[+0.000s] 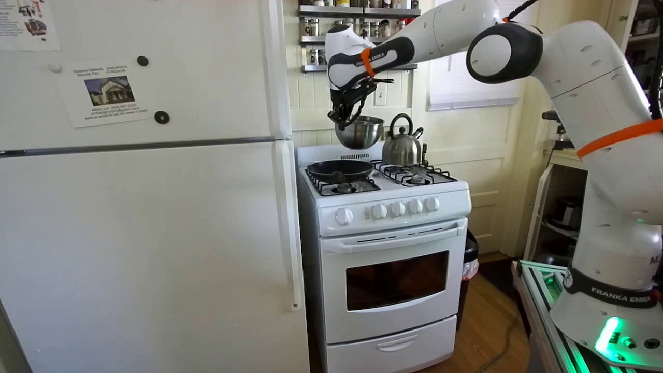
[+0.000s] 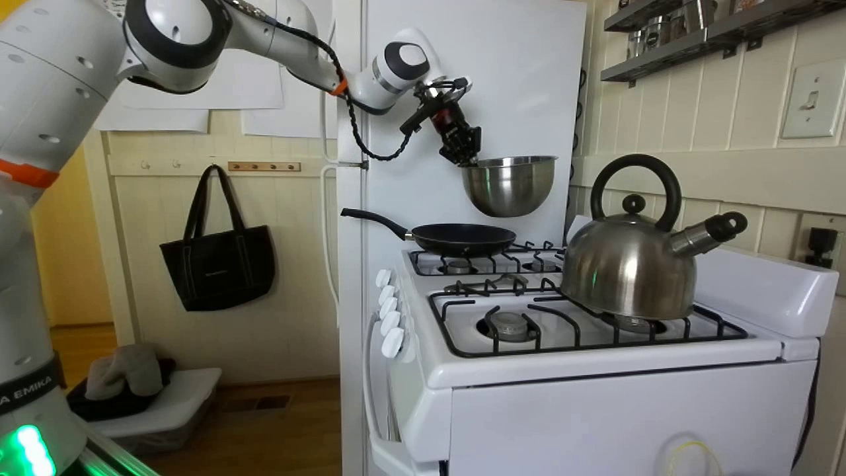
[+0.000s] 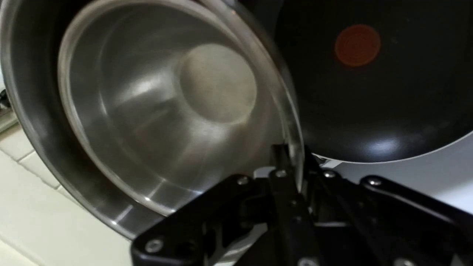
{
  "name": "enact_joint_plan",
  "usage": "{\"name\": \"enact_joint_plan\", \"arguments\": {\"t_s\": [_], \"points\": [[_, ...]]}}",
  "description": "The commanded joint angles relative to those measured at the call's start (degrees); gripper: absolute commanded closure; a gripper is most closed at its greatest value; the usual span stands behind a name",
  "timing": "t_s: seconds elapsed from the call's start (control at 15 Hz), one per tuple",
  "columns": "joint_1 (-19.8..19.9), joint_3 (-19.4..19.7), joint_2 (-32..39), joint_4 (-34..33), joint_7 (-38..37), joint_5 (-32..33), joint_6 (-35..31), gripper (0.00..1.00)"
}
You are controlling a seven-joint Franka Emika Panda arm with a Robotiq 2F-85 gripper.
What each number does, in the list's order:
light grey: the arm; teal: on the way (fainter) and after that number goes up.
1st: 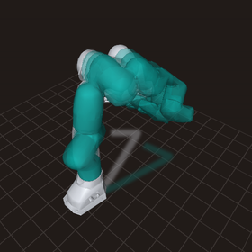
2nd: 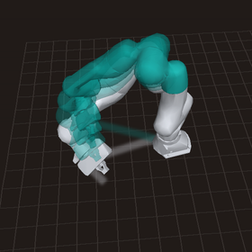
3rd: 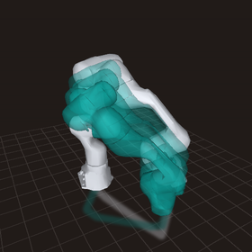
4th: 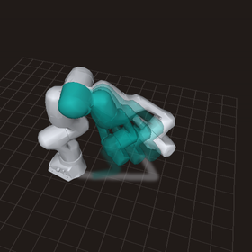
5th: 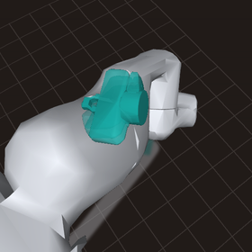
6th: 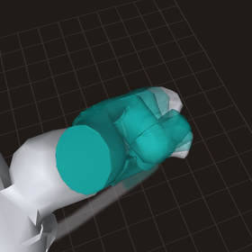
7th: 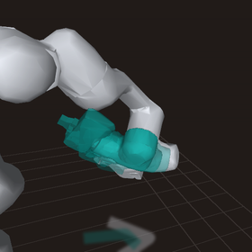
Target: Move the silver bowl and the pan away
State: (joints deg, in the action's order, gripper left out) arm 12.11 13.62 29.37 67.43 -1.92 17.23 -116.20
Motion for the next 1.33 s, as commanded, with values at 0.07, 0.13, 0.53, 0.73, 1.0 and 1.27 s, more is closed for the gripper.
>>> {"name": "enact_joint_plan", "arguments": {"t_s": [0.07,0.13,0.53,0.73,1.0,1.27], "points": [[2.6,-1.6,6.7,-13.3,0.2,-6.6,7.1,0.97],[2.4,-1.2,7.2,-14.4,-0.5,-6.3,7.6,0.97],[-4.1,7.2,-2.8,-0.6,-14.2,7.1,7.2,0.97],[-7.3,10.5,-8.2,6.7,-20.3,13.9,11.9,0.97],[-10.5,11.6,-13.4,14.5,-24.4,18.9,23.1,0.97],[-4.6,6.8,-9.2,8.9,-23.0,15.9,21.1,0.89]]}}
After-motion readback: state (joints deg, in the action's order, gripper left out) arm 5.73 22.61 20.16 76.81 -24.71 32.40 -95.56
